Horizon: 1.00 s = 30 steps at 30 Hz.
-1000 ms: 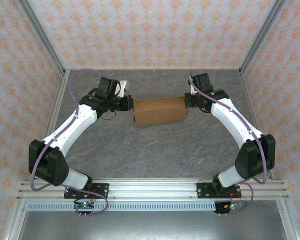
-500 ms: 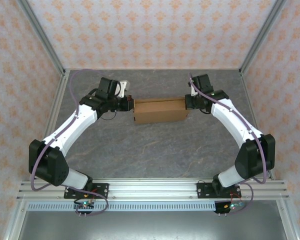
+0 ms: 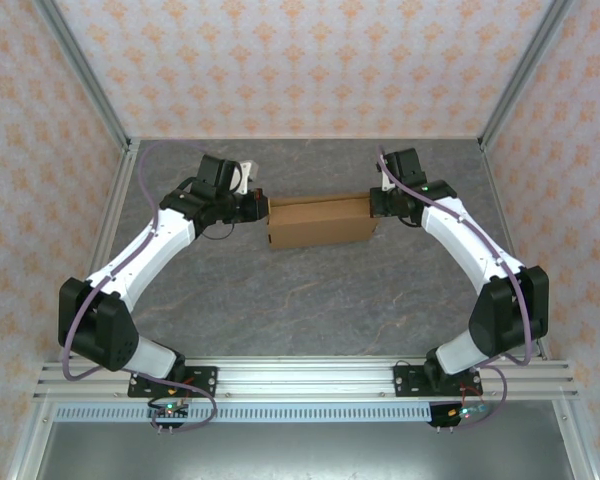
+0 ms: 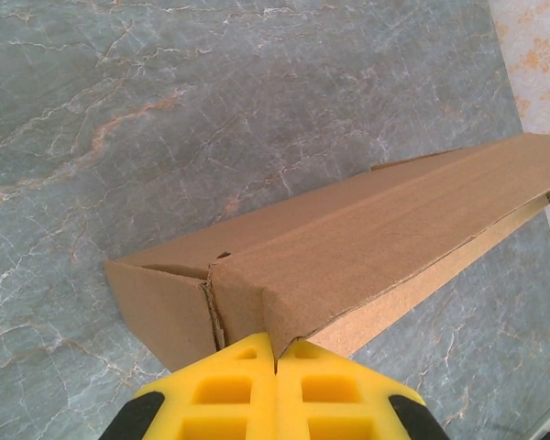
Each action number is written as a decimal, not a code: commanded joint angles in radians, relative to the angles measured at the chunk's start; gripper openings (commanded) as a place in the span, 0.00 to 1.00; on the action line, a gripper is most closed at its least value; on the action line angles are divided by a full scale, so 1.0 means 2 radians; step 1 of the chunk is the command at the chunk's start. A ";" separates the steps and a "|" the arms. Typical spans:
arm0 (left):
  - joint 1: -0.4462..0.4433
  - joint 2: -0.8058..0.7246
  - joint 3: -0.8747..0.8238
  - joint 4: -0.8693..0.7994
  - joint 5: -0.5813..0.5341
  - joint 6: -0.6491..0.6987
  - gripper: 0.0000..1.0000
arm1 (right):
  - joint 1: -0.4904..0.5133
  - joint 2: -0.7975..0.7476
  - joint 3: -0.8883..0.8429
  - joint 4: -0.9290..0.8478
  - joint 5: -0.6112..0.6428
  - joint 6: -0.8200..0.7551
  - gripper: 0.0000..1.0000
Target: Fold the paper box
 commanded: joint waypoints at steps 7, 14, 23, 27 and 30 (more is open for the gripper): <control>-0.008 0.012 -0.011 0.002 -0.029 0.008 0.00 | -0.001 0.013 0.001 -0.022 -0.001 -0.003 0.00; -0.012 0.010 -0.007 -0.008 -0.050 0.022 0.00 | -0.001 0.015 0.005 -0.023 0.000 -0.003 0.00; -0.013 0.027 -0.018 -0.011 -0.093 0.073 0.00 | -0.002 0.019 0.003 -0.013 0.008 -0.010 0.00; -0.016 0.034 -0.025 0.000 -0.104 0.088 0.00 | -0.002 0.019 -0.010 0.007 0.012 -0.016 0.00; -0.022 0.034 -0.038 0.014 -0.114 0.097 0.00 | -0.002 0.017 -0.024 0.026 0.016 -0.023 0.00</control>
